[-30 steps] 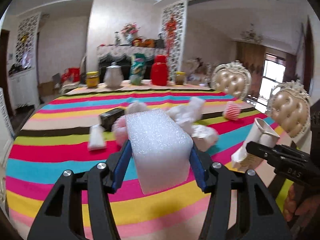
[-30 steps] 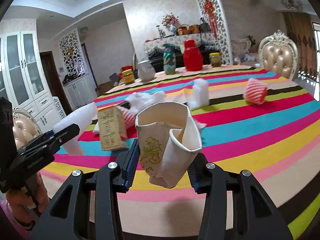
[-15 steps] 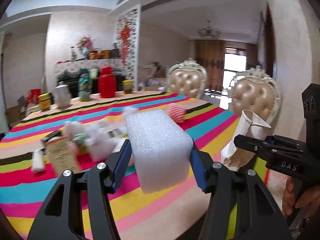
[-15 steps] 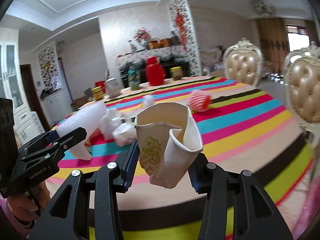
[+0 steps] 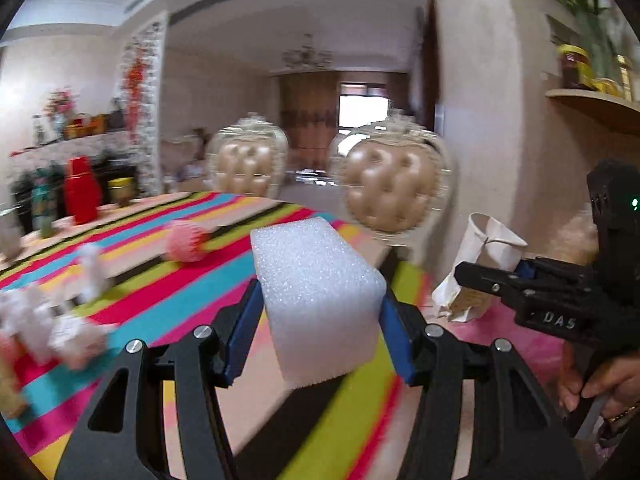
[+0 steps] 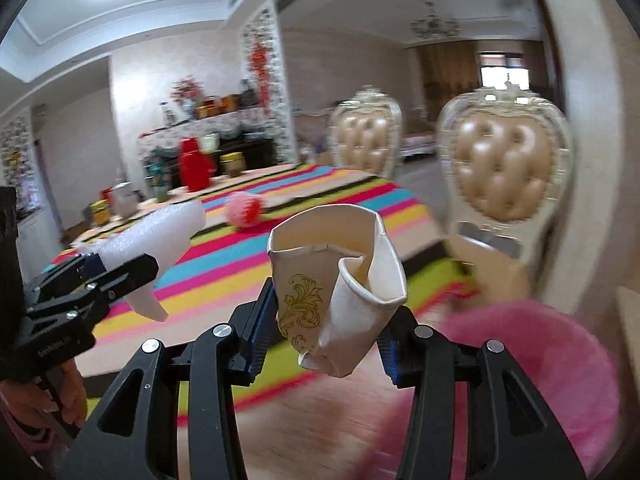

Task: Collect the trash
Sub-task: 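Carry the cup and foam block to the pink bin and open both tools, then grasp the printed paper box with the left tool while the right tool grasps the crumpled paper cup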

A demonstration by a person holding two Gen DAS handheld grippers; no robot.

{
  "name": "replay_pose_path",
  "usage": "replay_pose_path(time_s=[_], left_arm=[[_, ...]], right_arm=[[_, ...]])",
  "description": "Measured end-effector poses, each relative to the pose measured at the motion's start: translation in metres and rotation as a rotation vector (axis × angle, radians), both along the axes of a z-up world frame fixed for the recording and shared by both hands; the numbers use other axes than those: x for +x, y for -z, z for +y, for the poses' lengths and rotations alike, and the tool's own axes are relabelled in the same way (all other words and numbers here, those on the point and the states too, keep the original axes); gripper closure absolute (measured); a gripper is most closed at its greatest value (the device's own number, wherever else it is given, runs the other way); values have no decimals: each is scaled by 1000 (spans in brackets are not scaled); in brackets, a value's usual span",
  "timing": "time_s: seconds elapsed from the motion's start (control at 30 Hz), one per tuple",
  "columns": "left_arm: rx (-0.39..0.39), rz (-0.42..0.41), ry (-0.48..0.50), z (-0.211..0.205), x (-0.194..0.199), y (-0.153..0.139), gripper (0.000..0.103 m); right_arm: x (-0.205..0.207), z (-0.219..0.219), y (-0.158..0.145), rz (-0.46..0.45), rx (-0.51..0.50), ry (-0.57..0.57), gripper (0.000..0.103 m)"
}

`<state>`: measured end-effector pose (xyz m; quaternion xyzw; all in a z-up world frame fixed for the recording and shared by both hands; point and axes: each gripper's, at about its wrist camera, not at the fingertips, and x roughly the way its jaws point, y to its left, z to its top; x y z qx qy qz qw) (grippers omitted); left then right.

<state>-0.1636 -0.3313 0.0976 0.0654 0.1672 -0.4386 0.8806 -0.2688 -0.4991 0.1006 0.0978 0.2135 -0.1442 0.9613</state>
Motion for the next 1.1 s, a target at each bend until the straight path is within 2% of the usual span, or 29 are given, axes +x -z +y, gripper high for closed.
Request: replay_pose_path(time_s=[0.13,0.3,0.47,0.57,0.63,0.7,0.73,0.83,0.93,1.0,1.1], left_arm=[[-7,24,160,-51,-18,4,48],[7,35,348,-113,-48,14,48],[30,101,467,-160,-63,24,47],[50,151,512,-186,-59,35,46],[62,191,547,-199,-56,42,43],[79,228,550,-210,-49,49,27],[78,236,547,-210,-47,50,16],[68,237,485,-197,-39,47,11],[50,219,416,-165,-24,39,5],[50,171,367,-138,-19,33,5],[94,93,262,-96,-13,28,5]], right_arm=[[-36,-36,6,34,-24,134,57],[-75,-77,20,70,-6,250,56],[-96,-110,37,100,47,322,55],[-98,-125,45,106,84,313,53],[-96,-130,51,118,97,298,48],[-91,-137,57,129,118,300,23],[-91,-140,59,125,124,305,20],[-98,-139,57,108,120,326,19],[-97,-132,51,103,95,333,19],[-93,-121,45,105,78,328,19],[-78,-101,34,103,53,285,18]])
